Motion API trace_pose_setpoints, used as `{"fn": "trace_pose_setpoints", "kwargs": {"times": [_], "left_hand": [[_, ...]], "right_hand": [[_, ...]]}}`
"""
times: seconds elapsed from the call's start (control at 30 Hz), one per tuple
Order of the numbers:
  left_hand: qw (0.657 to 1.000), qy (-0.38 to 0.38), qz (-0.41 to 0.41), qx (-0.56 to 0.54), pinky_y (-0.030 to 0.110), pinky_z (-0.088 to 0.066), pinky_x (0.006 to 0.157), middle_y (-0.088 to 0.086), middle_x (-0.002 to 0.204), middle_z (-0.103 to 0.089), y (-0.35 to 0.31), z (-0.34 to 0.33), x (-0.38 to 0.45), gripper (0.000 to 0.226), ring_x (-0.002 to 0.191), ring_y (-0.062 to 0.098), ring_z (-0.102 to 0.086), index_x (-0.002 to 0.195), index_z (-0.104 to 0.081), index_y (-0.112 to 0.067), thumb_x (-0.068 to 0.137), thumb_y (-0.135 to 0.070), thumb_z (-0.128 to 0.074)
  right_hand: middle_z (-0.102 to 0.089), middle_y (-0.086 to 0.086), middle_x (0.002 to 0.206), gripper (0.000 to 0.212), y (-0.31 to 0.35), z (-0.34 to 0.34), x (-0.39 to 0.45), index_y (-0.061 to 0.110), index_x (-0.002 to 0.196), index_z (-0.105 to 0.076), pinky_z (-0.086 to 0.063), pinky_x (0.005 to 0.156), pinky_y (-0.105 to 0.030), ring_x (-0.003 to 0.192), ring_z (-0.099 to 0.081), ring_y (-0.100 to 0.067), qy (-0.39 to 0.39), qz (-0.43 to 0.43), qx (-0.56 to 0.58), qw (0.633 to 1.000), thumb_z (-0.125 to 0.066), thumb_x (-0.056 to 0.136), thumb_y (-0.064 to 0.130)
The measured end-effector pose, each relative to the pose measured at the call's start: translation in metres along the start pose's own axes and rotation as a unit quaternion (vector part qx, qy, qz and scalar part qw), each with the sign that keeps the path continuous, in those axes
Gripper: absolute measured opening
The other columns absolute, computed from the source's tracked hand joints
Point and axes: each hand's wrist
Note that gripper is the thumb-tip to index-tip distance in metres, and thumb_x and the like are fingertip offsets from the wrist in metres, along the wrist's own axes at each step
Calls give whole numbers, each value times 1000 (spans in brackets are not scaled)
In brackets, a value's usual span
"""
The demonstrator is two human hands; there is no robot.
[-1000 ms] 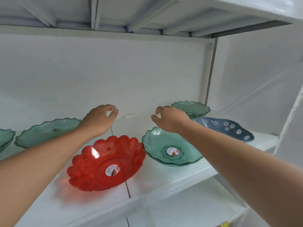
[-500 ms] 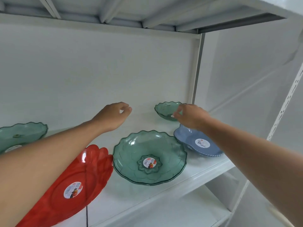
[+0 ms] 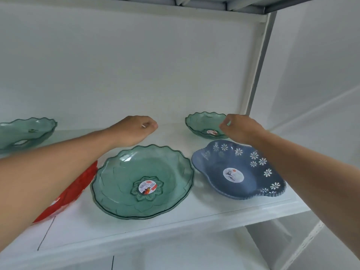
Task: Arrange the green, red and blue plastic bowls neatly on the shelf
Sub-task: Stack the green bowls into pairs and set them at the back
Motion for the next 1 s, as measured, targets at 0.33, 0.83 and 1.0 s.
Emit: {"fn": "trace_pose_setpoints", "kwargs": {"times": [0.33,0.83,1.0], "left_hand": [[996,54,29,60,26,-48,96,-30,123,-64,-5,-20,-28,47,115,2,-63,123,-65,-55,91,-80,-40],[990,87,107,9,23,-54,55,-3,72,-78,43,-20,22,42,58,14,-75,89,-66,-16,105,-53,-55],[988,79,127,-39,25,-55,53,2,69,-77,54,-27,39,43,56,14,-72,91,-68,-11,104,-50,-58]], "right_hand": [[-69,-9,125,38,-86,-15,45,26,116,-67,-46,79,-40,98,-57,-30,9,-17,26,999,-45,98,51],[-76,-15,68,39,-81,-56,88,5,76,-62,-54,62,-32,54,-62,-28,87,-128,198,968,-46,90,38],[-65,-14,49,21,-69,-59,102,0,69,-54,-34,42,-22,34,-46,-21,129,-167,246,946,-39,83,-4]]}}
Point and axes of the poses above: each hand's wrist, its own x-axis towards the middle knuckle, its own z-axis out of the back of the hand, y = z × x
